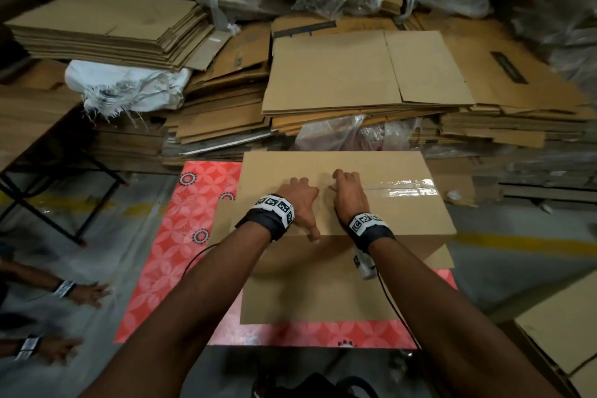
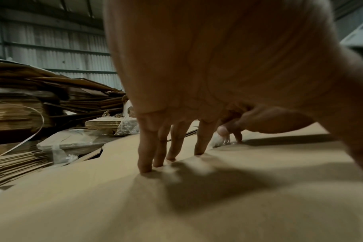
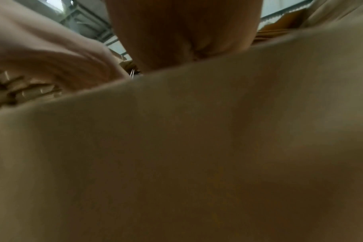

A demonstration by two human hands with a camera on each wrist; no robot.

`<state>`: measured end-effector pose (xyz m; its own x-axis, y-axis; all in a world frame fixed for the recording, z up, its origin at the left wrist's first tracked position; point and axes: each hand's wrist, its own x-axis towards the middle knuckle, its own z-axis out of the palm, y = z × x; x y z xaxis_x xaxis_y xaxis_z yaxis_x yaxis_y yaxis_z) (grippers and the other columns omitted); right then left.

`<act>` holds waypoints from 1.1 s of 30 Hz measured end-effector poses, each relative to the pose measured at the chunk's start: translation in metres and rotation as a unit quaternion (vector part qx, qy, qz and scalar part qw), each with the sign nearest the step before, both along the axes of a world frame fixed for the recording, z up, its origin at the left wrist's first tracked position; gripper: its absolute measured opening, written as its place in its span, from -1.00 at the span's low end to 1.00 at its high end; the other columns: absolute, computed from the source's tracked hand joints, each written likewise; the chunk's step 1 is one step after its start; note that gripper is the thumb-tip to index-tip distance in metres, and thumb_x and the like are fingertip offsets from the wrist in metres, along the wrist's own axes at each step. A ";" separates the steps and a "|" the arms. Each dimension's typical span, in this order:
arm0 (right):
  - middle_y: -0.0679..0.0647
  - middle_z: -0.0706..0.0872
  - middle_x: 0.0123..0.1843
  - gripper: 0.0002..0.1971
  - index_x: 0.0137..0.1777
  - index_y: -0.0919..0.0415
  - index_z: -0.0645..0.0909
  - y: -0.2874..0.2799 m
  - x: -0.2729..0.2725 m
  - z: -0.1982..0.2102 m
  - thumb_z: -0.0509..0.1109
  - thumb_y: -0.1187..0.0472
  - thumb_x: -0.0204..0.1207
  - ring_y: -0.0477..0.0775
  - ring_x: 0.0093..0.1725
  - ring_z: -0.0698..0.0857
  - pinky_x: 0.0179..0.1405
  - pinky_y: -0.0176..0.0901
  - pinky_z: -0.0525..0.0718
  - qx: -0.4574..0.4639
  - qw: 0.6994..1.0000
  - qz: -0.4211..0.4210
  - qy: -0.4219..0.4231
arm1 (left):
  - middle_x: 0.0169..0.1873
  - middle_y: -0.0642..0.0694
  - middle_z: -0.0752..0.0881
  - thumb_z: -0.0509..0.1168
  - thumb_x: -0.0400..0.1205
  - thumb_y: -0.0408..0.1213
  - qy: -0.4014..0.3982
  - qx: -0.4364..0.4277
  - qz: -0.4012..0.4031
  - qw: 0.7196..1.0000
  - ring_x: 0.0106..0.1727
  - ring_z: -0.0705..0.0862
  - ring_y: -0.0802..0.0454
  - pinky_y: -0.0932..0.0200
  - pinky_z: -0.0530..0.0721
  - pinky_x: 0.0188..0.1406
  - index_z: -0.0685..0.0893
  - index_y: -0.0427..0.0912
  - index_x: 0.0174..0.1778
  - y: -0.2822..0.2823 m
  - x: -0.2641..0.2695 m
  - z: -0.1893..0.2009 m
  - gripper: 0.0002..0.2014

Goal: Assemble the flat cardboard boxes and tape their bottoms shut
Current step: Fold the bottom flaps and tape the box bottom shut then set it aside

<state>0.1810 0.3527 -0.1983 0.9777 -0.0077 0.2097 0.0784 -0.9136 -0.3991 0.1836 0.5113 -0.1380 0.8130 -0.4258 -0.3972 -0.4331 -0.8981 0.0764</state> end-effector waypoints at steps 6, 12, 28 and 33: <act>0.35 0.59 0.27 -0.81 0.16 0.35 0.63 0.020 -0.012 -0.008 0.38 0.26 0.62 0.37 0.26 0.50 0.19 0.20 0.61 -0.018 1.000 -0.024 0.007 | 0.30 -0.19 0.53 0.68 -0.02 0.35 -0.007 0.011 -0.026 1.000 0.29 0.51 -0.23 -0.13 0.60 0.19 0.53 -0.01 0.50 0.010 -0.002 0.008 0.15; 0.31 0.51 0.21 -0.84 0.08 0.39 0.59 0.012 -0.002 0.006 0.26 0.50 0.56 0.39 0.06 0.61 0.07 0.07 0.63 0.091 0.991 -0.086 0.045 | 0.14 -0.15 0.56 0.67 -0.05 0.37 -0.020 0.021 -0.032 0.999 0.03 0.43 -0.12 -0.03 0.45 -0.07 0.55 -0.04 0.05 0.014 -0.009 0.014 -0.12; 0.10 0.34 0.32 -0.88 0.09 0.16 0.64 -0.040 -0.001 0.018 0.46 0.30 0.60 0.23 0.14 0.63 0.13 0.13 0.74 0.206 0.974 -0.085 0.030 | 0.38 -0.23 0.52 0.49 0.31 0.48 -0.026 -0.016 -0.011 0.999 0.37 0.48 -0.29 -0.22 0.52 0.25 0.55 -0.12 0.37 -0.015 -0.001 0.006 -0.10; 0.04 0.67 0.03 -0.83 0.01 0.11 0.72 -0.053 -0.001 0.035 0.52 0.36 0.50 0.22 0.16 0.50 0.13 0.13 0.62 0.037 0.997 -0.057 0.038 | 0.42 -0.23 0.49 0.51 0.29 0.45 -0.023 -0.026 -0.012 0.999 0.43 0.43 -0.33 -0.28 0.53 0.32 0.53 -0.11 0.44 -0.037 -0.003 -0.002 -0.06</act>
